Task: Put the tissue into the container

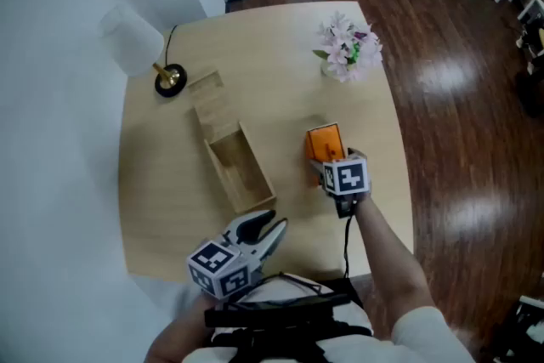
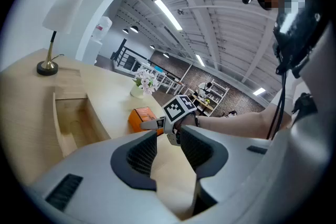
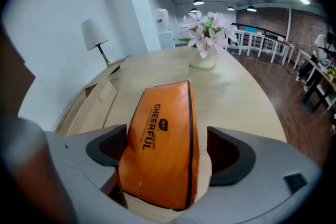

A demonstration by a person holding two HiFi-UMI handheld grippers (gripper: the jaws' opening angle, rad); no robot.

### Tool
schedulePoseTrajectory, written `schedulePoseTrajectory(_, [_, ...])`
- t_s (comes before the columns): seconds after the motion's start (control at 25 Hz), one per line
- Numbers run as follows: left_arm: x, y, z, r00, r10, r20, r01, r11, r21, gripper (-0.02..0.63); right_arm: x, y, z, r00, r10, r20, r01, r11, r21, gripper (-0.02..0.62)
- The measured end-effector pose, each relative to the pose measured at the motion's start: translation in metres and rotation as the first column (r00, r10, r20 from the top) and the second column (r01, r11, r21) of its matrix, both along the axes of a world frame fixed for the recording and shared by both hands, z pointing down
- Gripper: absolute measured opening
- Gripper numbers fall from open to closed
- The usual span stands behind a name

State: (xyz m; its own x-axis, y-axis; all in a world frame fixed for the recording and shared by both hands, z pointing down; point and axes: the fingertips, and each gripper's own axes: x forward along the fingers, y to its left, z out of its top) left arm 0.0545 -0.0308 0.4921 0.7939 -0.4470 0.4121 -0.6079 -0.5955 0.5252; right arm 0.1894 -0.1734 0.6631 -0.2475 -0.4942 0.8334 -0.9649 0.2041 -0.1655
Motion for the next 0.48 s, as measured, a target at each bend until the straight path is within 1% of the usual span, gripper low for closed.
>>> schedulePoseTrajectory(0.08, [0.002,-0.001,0.003,1.0,0.001,-0.002,-0.001,1.0,-0.004,0.127,-0.005,-0.002,0.007,1.0,-0.004,0.02,0.004,1.0,-0.018,0.476])
schedulePoseTrajectory(0.24, [0.002,-0.002,0.004,1.0,0.003,-0.007,-0.003,1.0,-0.011,0.127,-0.01,-0.003,0.017,0.995,0.02,0.1,-0.016,0.999,-0.042,0.474])
schedulePoseTrajectory(0.48, [-0.012,0.001,0.005,1.0,-0.021,-0.012,0.021,1.0,-0.019,0.127,-0.005,-0.004,0.009,0.994,0.025,0.107,-0.026,1.0,0.008,0.457])
